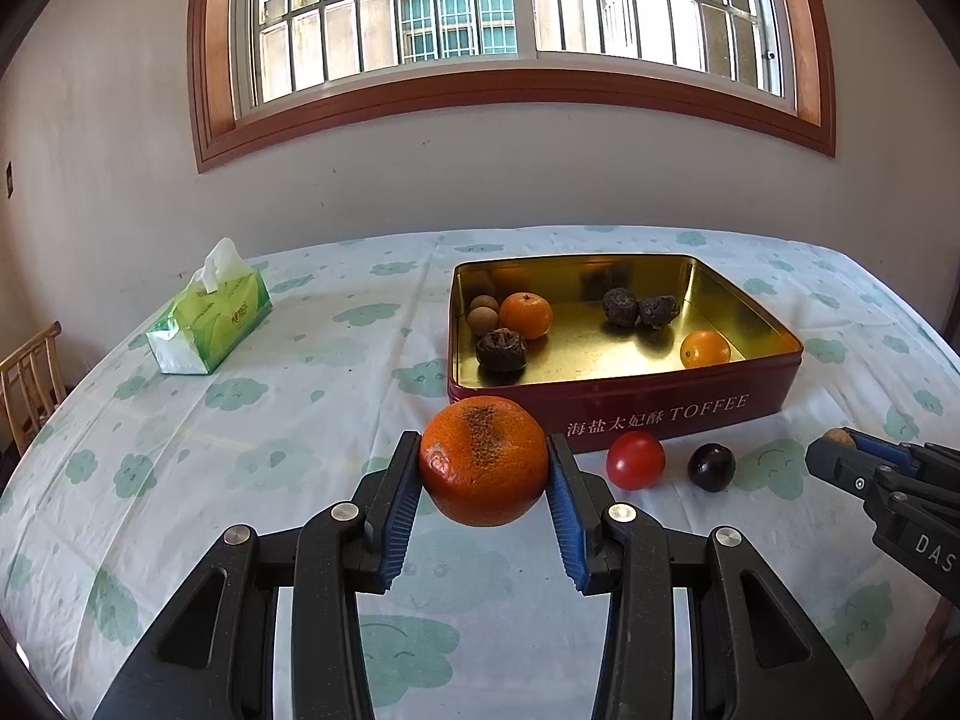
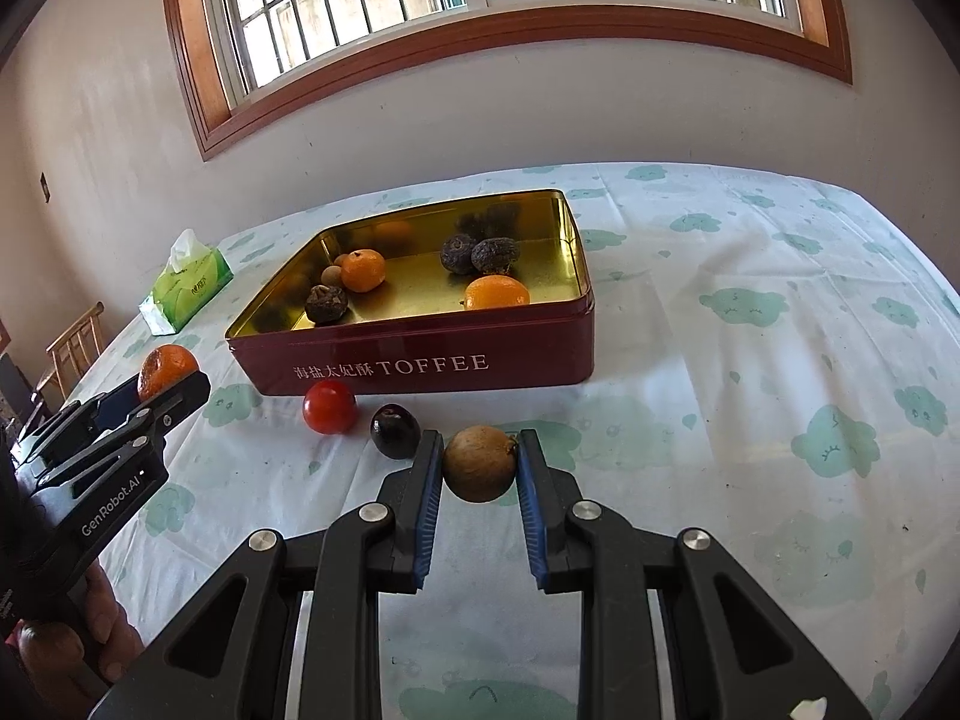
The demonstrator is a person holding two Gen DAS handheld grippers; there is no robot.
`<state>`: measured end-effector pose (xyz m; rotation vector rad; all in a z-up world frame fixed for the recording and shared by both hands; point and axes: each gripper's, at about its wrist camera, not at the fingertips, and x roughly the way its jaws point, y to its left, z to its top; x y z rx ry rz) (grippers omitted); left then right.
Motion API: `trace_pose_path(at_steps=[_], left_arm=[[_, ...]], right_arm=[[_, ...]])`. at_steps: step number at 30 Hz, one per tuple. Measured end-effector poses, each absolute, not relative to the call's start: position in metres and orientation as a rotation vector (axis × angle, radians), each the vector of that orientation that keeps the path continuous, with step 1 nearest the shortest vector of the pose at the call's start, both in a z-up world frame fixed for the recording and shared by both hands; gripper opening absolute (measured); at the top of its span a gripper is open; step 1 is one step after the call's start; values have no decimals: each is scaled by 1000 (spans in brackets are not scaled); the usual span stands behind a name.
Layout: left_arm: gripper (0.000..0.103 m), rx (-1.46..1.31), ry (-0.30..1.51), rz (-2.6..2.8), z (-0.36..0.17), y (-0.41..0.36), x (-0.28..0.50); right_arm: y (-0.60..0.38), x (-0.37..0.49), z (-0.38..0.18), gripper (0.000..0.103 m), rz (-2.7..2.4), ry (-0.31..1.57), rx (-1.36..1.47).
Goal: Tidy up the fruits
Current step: 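Lift the held orange and tan fruit off the table, then carry the orange in the left tool and tan fruit in the right over the tin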
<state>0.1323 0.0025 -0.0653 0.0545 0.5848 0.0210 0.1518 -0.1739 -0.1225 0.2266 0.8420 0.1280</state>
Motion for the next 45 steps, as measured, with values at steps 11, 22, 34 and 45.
trace_pose_path(at_steps=[11,22,34,45], left_arm=[[42,48,565,27,-64,4,128],[42,43,541,8,-47,1,122],[42,36,525,-10,-36,-4,118],[42,19,526,-5,-34,-1,120]], right_arm=[[-173,146,-116,23,122,799,210],[-171,137,-98,23,142,772,232],[-171,132,-85,23,150,743,234],[-169,130,-76,23,157,722,229]])
